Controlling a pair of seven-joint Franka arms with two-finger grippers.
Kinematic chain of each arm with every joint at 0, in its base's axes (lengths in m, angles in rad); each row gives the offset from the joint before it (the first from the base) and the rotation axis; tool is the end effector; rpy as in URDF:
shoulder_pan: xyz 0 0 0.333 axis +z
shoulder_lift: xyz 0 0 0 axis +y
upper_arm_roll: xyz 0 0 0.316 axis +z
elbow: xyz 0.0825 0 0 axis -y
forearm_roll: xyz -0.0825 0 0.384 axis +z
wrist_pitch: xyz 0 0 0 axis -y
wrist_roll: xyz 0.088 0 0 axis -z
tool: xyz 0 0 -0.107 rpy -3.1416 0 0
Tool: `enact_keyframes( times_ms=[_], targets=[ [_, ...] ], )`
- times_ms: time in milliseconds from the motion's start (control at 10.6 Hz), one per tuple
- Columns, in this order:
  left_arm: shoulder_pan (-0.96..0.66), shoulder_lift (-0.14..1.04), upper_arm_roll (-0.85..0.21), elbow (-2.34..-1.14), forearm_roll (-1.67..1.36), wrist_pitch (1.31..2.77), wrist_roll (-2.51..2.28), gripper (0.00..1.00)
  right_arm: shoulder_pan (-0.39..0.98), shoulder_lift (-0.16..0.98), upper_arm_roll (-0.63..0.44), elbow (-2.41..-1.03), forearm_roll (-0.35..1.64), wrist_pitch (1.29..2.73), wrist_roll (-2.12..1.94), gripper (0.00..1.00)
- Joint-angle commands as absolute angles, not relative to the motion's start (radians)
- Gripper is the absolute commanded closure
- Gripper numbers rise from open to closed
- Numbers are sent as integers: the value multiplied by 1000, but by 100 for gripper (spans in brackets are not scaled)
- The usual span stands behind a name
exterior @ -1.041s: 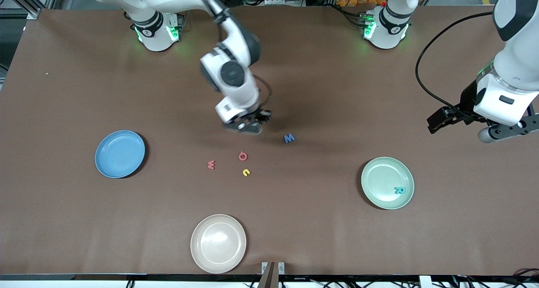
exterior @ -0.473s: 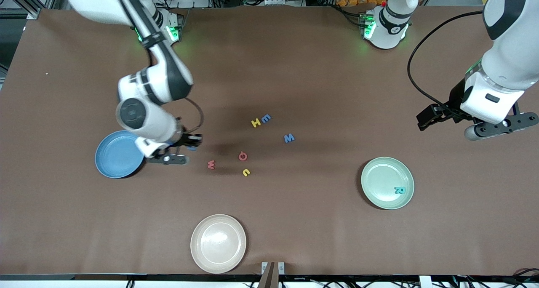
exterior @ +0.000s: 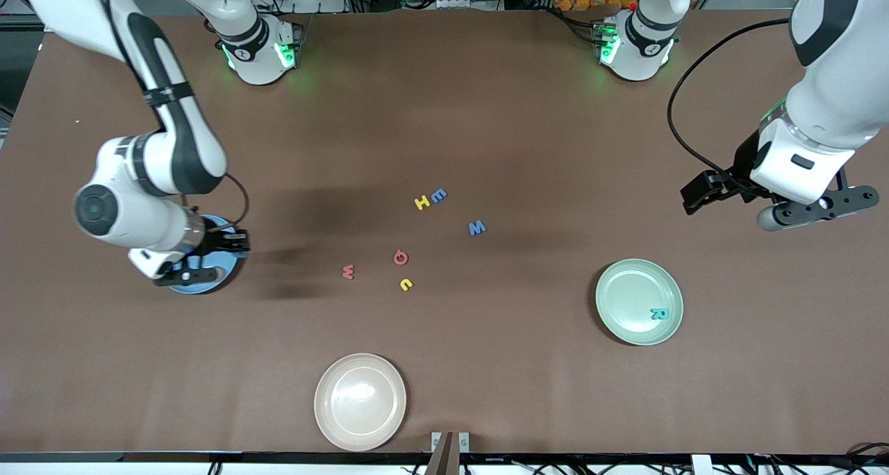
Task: Sort upper and lower case letters into plates
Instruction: 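Place the blue g on the blue plate with the right gripper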
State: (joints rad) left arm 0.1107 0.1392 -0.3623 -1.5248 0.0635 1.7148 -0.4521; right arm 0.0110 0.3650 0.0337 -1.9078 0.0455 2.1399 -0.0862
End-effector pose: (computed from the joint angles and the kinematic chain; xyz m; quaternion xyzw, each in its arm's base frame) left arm 0.5925 -0.1314 0.5835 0.9946 0.0988 0.0305 0.0037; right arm 0.6088 0.0283 0.2962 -0.9962 -0.0511 0.0658 0.0257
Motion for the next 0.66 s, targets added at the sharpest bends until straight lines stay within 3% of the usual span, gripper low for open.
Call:
enact_keyframes(
  times_ms=[0, 95, 189, 284, 378, 568],
  targets=[
    [57, 150, -367, -1526, 35, 1707, -440, 0, -60, 365, 54, -1931, -72, 2181, -112, 96],
    [25, 172, -365, -1526, 38, 1709, -454, 0, -81, 383, 54, -1931, -84, 2201, -133, 95],
    [-6, 192, -365, -1525, 43, 1715, -462, 0, -100, 396, 54, -1931, -84, 2223, -164, 86],
    [-18, 207, -365, -1525, 43, 1727, -462, 0, -112, 408, 54, -1930, -84, 2235, -169, 52],
    [-35, 219, -367, -1525, 43, 1745, -462, 0, -123, 414, 55, -1930, -81, 2237, -169, 1],
    [-96, 259, -365, -1523, 48, 1785, -510, 0, -115, 414, 58, -1922, -72, 2226, -166, 0]
  ],
)
